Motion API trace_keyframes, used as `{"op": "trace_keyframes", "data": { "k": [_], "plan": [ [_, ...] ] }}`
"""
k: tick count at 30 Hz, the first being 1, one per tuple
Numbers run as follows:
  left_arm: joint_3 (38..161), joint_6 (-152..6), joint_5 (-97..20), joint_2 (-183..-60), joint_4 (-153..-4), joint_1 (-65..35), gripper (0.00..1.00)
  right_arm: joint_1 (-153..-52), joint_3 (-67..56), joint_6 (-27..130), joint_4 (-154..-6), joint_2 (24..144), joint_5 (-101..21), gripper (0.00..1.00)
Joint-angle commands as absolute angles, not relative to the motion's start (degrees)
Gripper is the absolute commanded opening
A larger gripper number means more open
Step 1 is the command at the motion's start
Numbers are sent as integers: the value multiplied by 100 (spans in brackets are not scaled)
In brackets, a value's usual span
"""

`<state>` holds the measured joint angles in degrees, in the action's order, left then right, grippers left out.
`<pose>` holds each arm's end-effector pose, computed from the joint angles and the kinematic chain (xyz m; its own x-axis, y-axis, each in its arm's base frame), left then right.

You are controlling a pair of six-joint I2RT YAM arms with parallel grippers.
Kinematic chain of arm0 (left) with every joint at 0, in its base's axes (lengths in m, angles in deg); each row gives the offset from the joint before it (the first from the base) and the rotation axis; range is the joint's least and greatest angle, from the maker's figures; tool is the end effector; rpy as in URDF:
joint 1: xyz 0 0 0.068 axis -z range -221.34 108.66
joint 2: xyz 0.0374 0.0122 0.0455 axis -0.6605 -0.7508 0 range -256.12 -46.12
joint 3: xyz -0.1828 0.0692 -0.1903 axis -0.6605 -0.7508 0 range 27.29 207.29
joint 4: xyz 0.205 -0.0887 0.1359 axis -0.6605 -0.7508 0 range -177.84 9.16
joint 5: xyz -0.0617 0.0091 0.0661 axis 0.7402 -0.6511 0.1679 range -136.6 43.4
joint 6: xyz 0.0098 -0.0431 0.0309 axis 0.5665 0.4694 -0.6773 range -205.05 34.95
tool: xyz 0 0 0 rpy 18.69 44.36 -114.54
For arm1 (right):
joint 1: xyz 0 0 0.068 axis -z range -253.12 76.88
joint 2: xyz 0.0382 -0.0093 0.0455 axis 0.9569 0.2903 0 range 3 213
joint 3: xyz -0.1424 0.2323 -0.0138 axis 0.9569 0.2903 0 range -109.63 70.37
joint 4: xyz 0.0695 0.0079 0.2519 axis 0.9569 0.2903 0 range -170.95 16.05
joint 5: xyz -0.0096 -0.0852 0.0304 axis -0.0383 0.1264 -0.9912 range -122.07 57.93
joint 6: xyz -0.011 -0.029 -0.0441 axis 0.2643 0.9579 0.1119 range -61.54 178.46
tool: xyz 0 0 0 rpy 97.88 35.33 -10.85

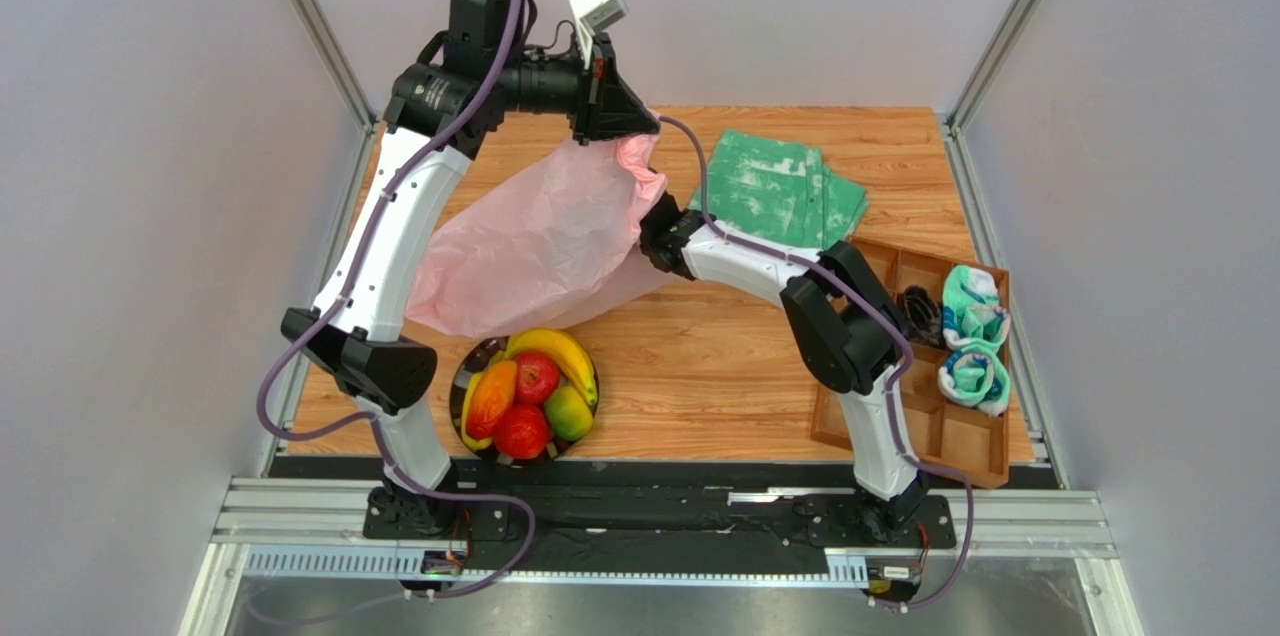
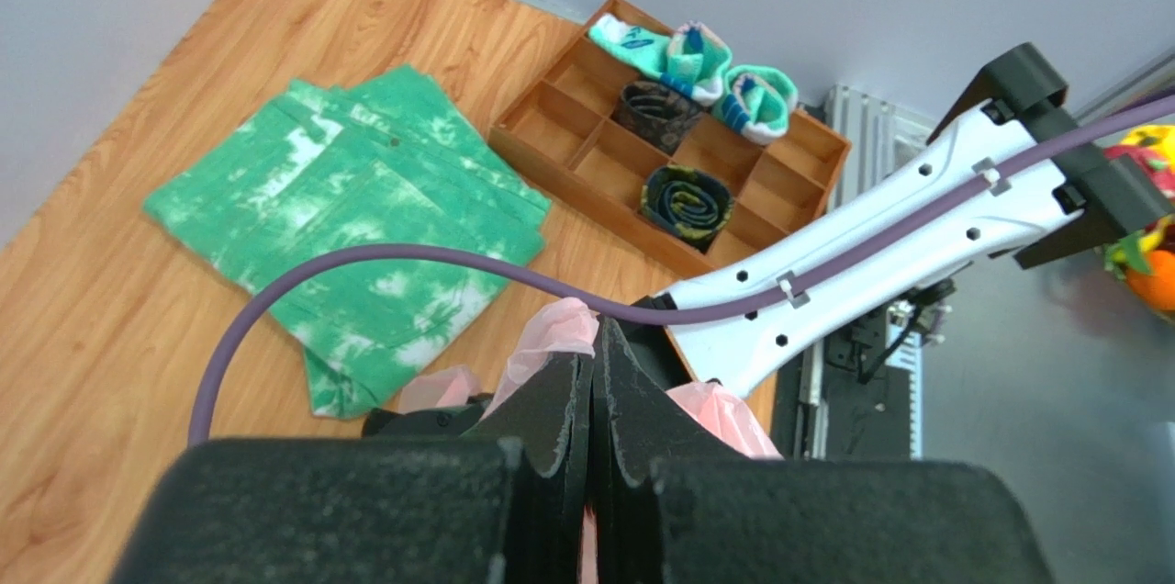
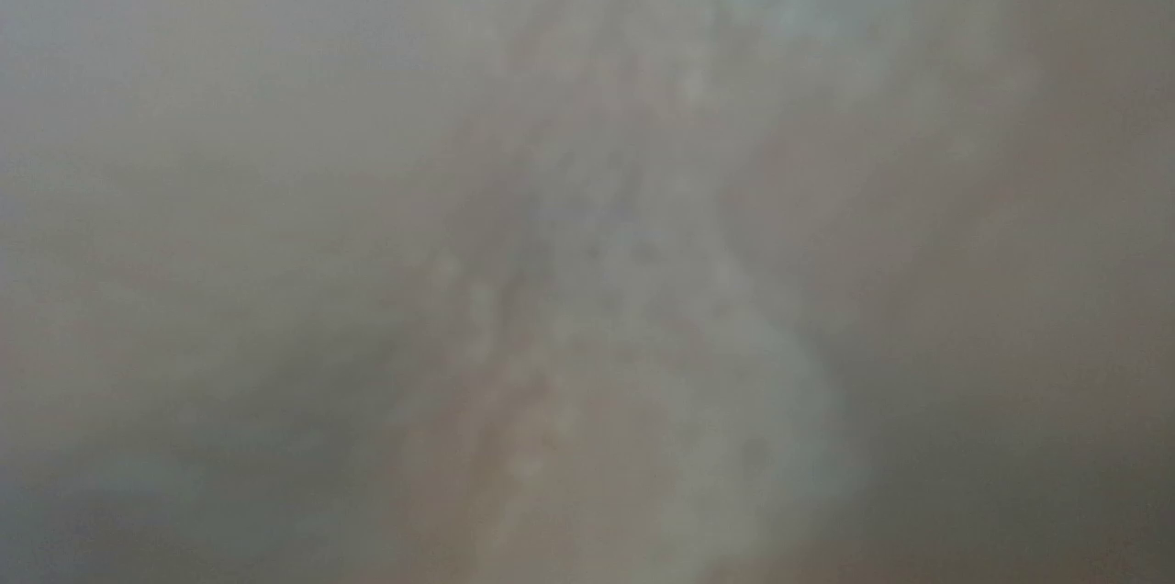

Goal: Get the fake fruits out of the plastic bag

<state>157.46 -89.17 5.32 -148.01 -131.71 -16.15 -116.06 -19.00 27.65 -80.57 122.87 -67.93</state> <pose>0.3050 -0.1745 0.5039 -0.2807 0.1811 -0.9426 0.9428 0.2363 -0.2353 0.3383 0.3431 0.2170 -0.7941 -0.1717 -0.5831 -0.5977 0.3946 0.6978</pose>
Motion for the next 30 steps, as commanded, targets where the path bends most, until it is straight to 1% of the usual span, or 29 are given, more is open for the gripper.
{"op": "trace_keyframes", "data": {
  "k": [1,2,4,5,6,7,9,10,11,13,14,15,17,18,20,21,22,24,26,30],
  "plan": [
    [16071,-7900,1447,-14912,-12146,-1831,0,-11619,-2332,1971,-8781,12341,-7487,99],
    [16071,-7629,1527,-15000,-11918,-1883,0,-11610,-2463,1944,-8781,12367,-7496,98],
    [16071,-7442,1755,-15097,-11724,-1901,0,-11628,-2595,1996,-8606,12437,-7269,93],
    [16071,-7215,1825,-15184,-11488,-1901,0,-11619,-2718,2101,-8188,12464,-7059,91],
    [16071,-7039,2009,-15238,-11311,-1901,0,-11628,-2728,2163,-7931,12473,-6605,87],
    [16071,-6872,2124,-15282,-11118,-1901,0,-11636,-2728,2216,-7781,12447,-6435,84],
    [16272,-6668,2152,-15370,-10809,-1901,0,-11628,-2824,2593,-7061,12385,-5988,72],
    [16421,-6677,2143,-15379,-10774,-1901,0,-11628,-2764,2673,-6937,12315,-5915,71],
    [16492,-6659,2134,-15396,-10678,-1910,0,-11619,-2668,2708,-6953,12175,-5967,71],
    [16581,-6485,2256,-15457,-10520,-1927,0,-11627,-2474,2656,-7293,12095,-6728,71],
    [16633,-6257,2326,-15519,-10318,-1936,0,-11628,-2421,2577,-7861,12095,-7080,71],
    [16625,-6142,2440,-15537,-10221,-1936,0,-11636,-2438,2350,-8041,12121,-7527,73],
    [16407,-5670,2538,-15528,-9705,-1936,0,-11680,-2447,2095,-8707,12174,-7672,77],
    [16283,-5448,2616,-15511,-9449,-1936,0,-11715,-2429,1884,-8902,12183,-7672,85],
    [16019,-5131,2670,-15467,-8957,-1919,0,-11803,-2403,1794,-9280,12227,-7803,91],
    [16036,-5165,2705,-15484,-8972,-1910,0,-11847,-2420,1812,-9256,12236,-7882,96],
    [16106,-5200,2714,-15510,-8998,-1910,0,-11934,-2421,1908,-9212,12244,-7935,98],
    [16203,-5122,2801,-15633,-8972,-1910,0,-12005,-2377,1856,-9264,12253,-8172,100],
    [16256,-4937,2898,-15730,-8788,-1910,0,-12014,-2211,1628,-9509,12236,-8287,100],
    [16238,-4918,3065,-15774,-8611,-1910,0,-11988,-2087,1855,-9484,12183,-8795,99]
  ]
}}
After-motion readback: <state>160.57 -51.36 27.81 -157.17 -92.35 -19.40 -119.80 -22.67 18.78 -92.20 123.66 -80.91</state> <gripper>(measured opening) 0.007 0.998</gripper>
